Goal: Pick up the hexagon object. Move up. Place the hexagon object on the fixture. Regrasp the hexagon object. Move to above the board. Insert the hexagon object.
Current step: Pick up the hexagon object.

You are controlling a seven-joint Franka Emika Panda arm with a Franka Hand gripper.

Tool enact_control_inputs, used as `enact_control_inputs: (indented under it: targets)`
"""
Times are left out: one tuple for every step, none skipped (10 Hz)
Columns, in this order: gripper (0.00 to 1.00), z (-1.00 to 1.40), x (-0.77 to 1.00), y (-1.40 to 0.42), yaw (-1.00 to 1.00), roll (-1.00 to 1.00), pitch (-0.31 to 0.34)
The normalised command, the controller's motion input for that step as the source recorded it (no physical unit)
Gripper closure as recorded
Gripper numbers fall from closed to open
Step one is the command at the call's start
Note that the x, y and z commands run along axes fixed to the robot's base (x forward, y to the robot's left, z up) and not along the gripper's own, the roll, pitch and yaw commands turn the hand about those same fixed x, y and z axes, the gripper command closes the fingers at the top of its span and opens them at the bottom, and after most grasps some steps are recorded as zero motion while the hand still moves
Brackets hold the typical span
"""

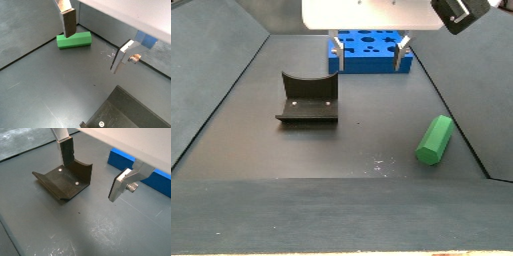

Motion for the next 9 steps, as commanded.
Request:
enact_control_inputs:
  targets:
    - [0.0,0.0,0.0,-0.01,0.0,0.0,-0.006]
    - [0.0,0.12,0.0,0.0,-0.89,-0.02,0.0]
    - [0.0,0.15,0.0,0.0,-1.0,0.0,0.0]
    - [0.0,0.15,0.0,0.0,-1.0,0.0,0.0]
    - [0.0,0.14,-0.09,0.0,-0.94,0.0,0.0]
    - [0.0,0.16,-0.34,0.18,-0.53,-0.14,0.0]
    - [0.0,0.0,0.0,0.1,0.04,0.0,0.0]
    - [0.0,0.0,-0.7,0.76,0.0,-0.17,-0.146]
    - [0.0,0.0,-0.87,0.71,0.0,-0.08,-0.114]
